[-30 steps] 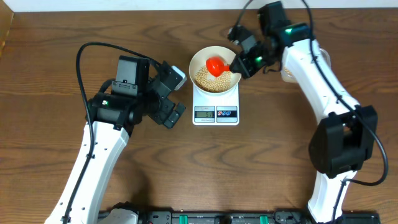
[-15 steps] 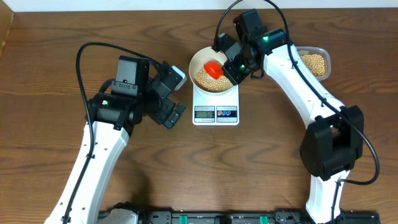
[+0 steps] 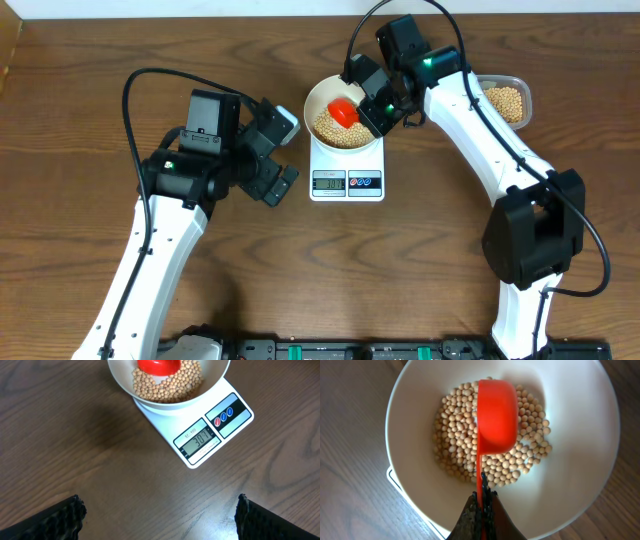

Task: Scoop item into bowl and weigh 50g on scale
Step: 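Raise the red scoop and hold it above the bowl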

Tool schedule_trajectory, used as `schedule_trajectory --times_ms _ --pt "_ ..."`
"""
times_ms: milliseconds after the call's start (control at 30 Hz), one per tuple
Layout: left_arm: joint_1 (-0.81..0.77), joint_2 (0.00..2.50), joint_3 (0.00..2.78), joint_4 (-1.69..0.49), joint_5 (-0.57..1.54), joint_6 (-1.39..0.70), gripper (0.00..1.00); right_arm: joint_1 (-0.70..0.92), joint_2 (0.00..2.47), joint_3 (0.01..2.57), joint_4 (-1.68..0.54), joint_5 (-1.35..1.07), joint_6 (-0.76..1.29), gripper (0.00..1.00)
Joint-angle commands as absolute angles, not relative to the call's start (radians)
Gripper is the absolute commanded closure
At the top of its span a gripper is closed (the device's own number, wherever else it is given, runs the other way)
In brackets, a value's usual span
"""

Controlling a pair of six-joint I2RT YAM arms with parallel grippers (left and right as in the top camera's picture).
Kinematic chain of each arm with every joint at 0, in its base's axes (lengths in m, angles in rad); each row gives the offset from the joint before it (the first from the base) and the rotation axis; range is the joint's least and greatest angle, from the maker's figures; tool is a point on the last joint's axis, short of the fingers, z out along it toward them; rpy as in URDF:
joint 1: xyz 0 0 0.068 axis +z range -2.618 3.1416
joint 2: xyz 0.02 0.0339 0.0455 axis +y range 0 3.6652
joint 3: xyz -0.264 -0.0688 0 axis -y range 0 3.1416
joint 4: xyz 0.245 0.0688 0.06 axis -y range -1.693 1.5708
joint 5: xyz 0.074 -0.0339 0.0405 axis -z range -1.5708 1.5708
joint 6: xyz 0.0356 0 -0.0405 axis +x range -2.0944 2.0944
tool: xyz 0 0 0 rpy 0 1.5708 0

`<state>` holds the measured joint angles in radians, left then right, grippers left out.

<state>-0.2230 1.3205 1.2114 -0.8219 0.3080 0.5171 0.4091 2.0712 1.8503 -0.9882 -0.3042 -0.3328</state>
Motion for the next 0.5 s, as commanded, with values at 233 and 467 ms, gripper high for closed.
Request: schedule_trajectory --times_ms 233,467 --pt "-0.22 1.326 1.214 -0.822 0.305 0.508 0.02 0.42 2.097 1.843 -0.999 -0.375 -0.349 0.99" --pt "-0.22 1.326 1.214 -0.822 0.305 0.508 0.02 0.418 2.097 1.843 -0.999 -0.413 -0.348 0.99"
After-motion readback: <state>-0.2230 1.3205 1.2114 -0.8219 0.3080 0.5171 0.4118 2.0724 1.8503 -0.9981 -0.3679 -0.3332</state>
